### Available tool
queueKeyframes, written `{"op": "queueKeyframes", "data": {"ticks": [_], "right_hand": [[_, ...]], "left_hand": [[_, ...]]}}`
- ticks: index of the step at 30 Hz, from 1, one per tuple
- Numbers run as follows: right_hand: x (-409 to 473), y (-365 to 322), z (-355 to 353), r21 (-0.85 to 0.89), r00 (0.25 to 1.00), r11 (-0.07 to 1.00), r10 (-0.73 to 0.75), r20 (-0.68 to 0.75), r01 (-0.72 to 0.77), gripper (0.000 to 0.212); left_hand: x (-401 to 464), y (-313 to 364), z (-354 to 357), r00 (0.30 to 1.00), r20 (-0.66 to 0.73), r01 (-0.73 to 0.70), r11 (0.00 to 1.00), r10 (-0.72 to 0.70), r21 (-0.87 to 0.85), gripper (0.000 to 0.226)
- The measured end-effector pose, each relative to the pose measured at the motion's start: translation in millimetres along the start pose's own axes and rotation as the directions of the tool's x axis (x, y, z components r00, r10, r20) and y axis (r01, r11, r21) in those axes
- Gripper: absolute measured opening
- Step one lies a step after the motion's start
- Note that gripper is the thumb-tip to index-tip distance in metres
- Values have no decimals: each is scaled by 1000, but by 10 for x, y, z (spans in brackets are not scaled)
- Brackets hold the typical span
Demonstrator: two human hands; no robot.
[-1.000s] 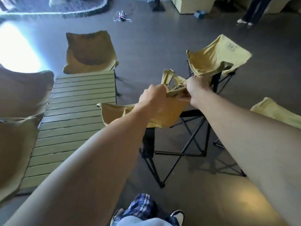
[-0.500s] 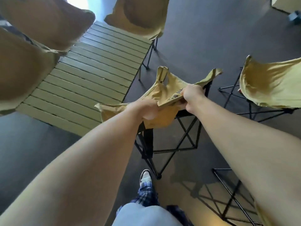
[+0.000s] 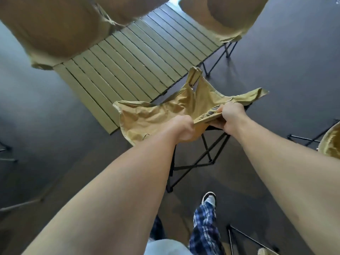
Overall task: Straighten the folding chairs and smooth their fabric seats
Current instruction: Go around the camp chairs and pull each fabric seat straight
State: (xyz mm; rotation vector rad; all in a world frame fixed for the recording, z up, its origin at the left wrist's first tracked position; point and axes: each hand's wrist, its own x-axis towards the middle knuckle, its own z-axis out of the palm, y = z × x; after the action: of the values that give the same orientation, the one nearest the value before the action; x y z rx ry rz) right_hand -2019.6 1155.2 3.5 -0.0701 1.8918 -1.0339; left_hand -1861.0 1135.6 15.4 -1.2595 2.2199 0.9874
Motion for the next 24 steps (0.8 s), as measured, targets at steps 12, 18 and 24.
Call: {"op": "queueKeyframes", "data": {"ticks": [12, 18, 24], "right_hand": [[620, 903, -607, -281, 937, 947, 230, 263, -154, 33], [687, 1760, -770, -404, 942, 890, 296, 158, -212, 21], [627, 1858, -1051, -903, 993, 425, -116, 8, 57, 42]], "left_hand": [[170, 423, 1546, 930, 36, 365, 913, -365, -181, 26], [62, 375, 2608, 805, 226, 589, 785, -548, -192, 8], [-51, 358, 3272, 781, 272, 622, 663, -562, -416, 30]]}}
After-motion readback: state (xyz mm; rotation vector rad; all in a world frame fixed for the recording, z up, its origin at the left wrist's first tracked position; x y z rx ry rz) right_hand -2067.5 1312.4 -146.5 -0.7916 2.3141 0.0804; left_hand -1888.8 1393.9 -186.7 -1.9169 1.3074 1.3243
